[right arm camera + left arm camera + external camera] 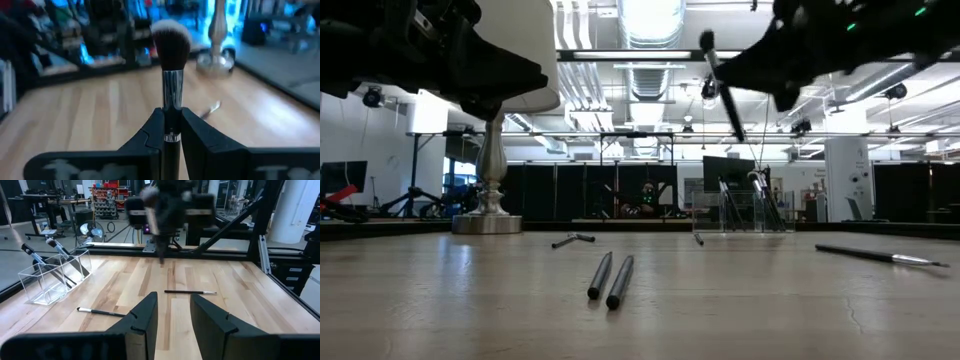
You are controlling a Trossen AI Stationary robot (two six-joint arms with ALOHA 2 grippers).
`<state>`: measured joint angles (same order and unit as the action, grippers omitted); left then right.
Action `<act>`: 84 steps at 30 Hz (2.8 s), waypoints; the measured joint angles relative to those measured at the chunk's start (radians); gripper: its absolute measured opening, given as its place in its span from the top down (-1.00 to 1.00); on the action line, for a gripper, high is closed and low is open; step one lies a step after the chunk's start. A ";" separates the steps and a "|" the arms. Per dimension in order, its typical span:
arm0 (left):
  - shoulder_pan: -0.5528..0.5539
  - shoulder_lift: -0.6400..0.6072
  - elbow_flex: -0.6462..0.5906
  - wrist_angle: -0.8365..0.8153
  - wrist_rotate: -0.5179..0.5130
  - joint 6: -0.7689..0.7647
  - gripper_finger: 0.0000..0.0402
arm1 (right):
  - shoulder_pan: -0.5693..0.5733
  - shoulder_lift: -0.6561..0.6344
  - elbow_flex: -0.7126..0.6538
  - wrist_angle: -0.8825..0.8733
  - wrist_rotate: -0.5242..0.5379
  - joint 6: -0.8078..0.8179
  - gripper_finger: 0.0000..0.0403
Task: Put items in baskets/containers
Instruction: Put the foundation brush into the transparent organizer, then put the eyeshadow brush into the transparent organizer
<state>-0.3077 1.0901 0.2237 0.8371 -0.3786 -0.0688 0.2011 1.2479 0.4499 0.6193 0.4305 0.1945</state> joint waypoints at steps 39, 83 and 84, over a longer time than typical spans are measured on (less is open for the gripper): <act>0.001 0.000 0.000 0.000 0.000 0.008 0.46 | -0.677 0.409 0.032 0.277 0.225 0.100 0.80; 0.000 0.177 0.197 -0.413 -0.223 -0.140 0.77 | 0.099 -0.136 0.033 -0.690 0.404 0.357 0.96; 0.001 0.193 0.239 -0.499 -0.236 -0.188 0.83 | 0.115 -0.131 0.033 -0.691 0.414 0.370 0.96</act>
<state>-0.3065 1.2828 0.4626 0.3386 -0.6148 -0.2565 0.3165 1.1174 0.4827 -0.0716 0.8449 0.5648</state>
